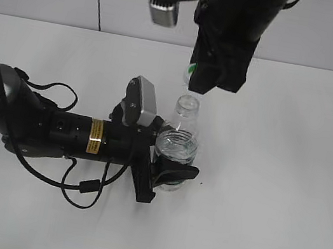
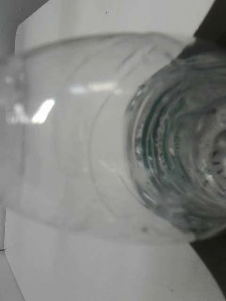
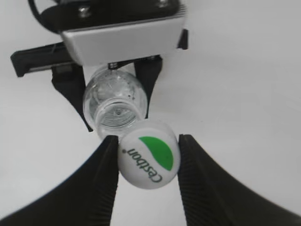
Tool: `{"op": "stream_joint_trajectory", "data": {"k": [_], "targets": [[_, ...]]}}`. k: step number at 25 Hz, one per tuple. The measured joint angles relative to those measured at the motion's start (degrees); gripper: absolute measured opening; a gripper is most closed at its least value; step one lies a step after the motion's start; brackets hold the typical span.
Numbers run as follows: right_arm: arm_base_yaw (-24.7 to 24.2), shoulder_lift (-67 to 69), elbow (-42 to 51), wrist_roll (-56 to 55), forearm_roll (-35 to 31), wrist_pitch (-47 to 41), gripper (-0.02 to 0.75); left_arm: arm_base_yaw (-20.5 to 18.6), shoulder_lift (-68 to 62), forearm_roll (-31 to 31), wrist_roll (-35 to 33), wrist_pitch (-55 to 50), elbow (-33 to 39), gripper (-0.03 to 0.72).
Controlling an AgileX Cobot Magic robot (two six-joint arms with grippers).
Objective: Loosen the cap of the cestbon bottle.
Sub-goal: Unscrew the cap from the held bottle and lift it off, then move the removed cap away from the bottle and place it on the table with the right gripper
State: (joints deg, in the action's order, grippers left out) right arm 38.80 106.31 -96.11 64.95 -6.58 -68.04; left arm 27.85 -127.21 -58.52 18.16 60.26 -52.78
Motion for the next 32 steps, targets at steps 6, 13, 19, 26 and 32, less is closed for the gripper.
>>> {"op": "stream_joint_trajectory", "data": {"k": [6, 13, 19, 26, 32], "targets": [[-0.1, -0.4, -4.4, -14.8, 6.6, 0.6, 0.296, 0.0, 0.0, 0.0, 0.0, 0.0, 0.0, 0.406], [-7.5, -0.4, -4.8, -38.1, 12.3, 4.1, 0.296, 0.0, 0.0, -0.1, 0.0, 0.0, 0.0, 0.406], [-21.2, -0.4, -1.8, -50.0, 1.8, 5.9, 0.296, 0.0, 0.0, -0.1, 0.0, 0.1, 0.0, 0.406], [-28.9, -0.4, 9.4, -58.1, 0.2, 10.1, 0.296, 0.0, 0.0, -0.1, 0.0, 0.1, 0.0, 0.406], [-29.8, 0.0, 20.8, -62.8, 1.6, 19.4, 0.296, 0.0, 0.0, -0.2, 0.0, 0.1, 0.0, 0.406]]}}
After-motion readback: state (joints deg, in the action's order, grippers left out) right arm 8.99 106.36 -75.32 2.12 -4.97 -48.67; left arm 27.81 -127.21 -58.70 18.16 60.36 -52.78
